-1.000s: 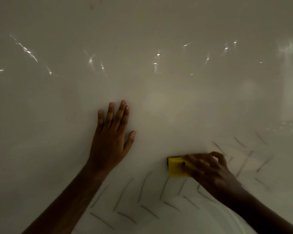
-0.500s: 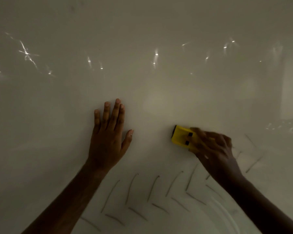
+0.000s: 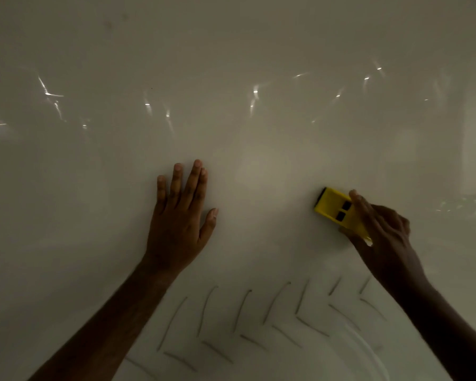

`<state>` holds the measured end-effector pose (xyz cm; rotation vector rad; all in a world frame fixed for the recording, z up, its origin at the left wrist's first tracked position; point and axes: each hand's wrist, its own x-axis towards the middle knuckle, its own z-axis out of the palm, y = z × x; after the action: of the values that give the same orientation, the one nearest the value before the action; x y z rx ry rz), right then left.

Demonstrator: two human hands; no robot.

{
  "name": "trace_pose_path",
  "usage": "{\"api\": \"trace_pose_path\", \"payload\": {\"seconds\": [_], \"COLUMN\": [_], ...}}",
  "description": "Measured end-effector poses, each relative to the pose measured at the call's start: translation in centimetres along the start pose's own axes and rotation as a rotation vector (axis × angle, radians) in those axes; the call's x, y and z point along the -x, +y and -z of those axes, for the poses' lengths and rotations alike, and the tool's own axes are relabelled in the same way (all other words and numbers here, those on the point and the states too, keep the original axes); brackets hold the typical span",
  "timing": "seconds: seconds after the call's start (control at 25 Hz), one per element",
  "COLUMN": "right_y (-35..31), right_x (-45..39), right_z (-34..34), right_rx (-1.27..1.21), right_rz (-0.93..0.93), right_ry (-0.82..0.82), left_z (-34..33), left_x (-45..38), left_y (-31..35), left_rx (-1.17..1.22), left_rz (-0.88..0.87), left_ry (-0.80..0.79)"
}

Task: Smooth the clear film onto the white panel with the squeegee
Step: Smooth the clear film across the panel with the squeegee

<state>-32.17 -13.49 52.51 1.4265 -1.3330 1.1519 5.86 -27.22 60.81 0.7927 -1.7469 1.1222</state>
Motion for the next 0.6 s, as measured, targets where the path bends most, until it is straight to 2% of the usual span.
{"api": "trace_pose_path", "payload": {"seconds": [0.08,0.2,0.28,0.36,0.52,0.6], "right_y": [-1.7,-2.8,-2.0,-0.2,2.2,2.0], "right_x": [0.9,5.6,7.8,7.6,3.0,1.1], "right_z": [-1.0,-1.9,-1.6,-0.7,0.5,0.3], "right_rx": [-0.019,-0.028,-0.019,-0.007,-0.030,-0.067], "right_rz": [0.062,0.223,0.227,0.154,-0.132,-0.213], "right_ry": [-0.006,-0.129,-0.190,-0.181,-0.037,-0.007], "left_z": [-0.1,-0.3,-0.4,-0.5,-0.5,-0.5], "left_x": [-0.6,-1.5,-1.9,-2.1,-2.5,-2.8], "left_y": [0.7,2.1,2.9,3.6,4.4,4.8], "left_rx": [0.002,0.012,0.015,0.017,0.038,0.040], "left_rz": [-0.005,-0.028,-0.036,-0.041,-0.053,-0.054], "left_ry": [0.001,-0.001,-0.002,-0.002,-0.006,-0.013]}}
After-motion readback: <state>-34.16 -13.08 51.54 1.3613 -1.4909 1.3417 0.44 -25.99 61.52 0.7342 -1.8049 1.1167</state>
